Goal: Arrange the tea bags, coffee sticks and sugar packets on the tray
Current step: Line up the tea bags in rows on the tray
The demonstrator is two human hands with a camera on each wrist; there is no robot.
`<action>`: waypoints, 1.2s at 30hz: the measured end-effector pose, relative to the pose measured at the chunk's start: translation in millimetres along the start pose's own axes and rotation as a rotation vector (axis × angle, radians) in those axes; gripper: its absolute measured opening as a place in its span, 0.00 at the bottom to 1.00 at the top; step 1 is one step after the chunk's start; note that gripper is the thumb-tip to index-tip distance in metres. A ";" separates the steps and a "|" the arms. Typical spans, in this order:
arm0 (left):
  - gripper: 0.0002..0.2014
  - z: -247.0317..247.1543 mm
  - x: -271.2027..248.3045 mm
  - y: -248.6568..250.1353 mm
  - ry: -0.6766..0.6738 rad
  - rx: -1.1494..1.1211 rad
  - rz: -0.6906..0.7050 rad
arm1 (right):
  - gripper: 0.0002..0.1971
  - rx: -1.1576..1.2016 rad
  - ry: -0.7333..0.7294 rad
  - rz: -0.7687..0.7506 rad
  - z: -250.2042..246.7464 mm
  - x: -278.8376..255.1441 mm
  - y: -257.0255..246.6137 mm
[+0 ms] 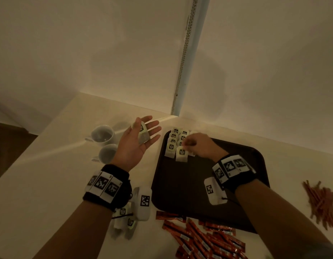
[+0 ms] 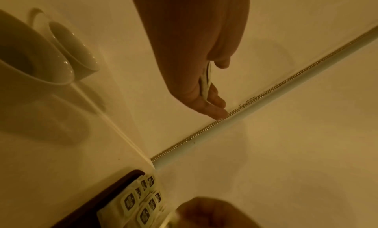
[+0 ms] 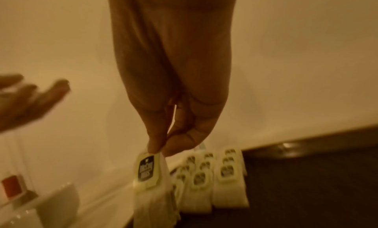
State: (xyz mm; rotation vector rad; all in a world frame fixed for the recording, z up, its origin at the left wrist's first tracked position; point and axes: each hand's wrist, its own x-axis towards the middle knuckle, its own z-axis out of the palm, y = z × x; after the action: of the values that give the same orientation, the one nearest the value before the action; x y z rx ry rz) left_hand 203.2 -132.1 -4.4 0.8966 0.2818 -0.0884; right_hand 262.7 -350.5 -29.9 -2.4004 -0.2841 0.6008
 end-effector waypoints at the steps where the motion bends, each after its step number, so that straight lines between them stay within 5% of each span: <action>1: 0.20 0.4 0.7 1.6 0.001 0.001 -0.007 | 0.09 -0.013 -0.033 0.032 8.4 4.9 9.3; 15: 0.23 -11.9 2.5 4.7 0.045 -0.021 -0.026 | 0.05 -0.026 0.173 0.126 37.1 52.5 46.6; 20: 0.33 -9.2 3.6 5.8 0.013 -0.066 -0.136 | 0.07 -0.031 0.194 0.150 38.8 59.2 44.9; 23: 0.39 -7.2 4.0 6.5 -0.020 -0.039 -0.220 | 0.08 0.124 0.331 0.011 27.0 52.0 13.9; 26: 0.42 -0.9 4.6 6.1 -0.081 0.038 -0.251 | 0.05 0.241 0.340 -0.316 6.4 30.9 -43.8; 30: 0.41 11.6 4.4 6.8 -0.195 0.119 -0.224 | 0.10 -0.051 0.231 -0.535 -8.3 14.4 -93.7; 36: 0.12 16.5 -1.3 2.1 -0.201 0.223 0.085 | 0.12 -0.150 0.295 -0.583 -42.5 -3.7 -126.4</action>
State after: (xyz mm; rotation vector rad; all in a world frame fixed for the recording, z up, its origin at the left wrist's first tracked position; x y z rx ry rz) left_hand 205.7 -143.7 7.3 1.1108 0.0463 -0.1318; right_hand 273.6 -276.9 80.8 -2.3386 -0.8791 -0.0421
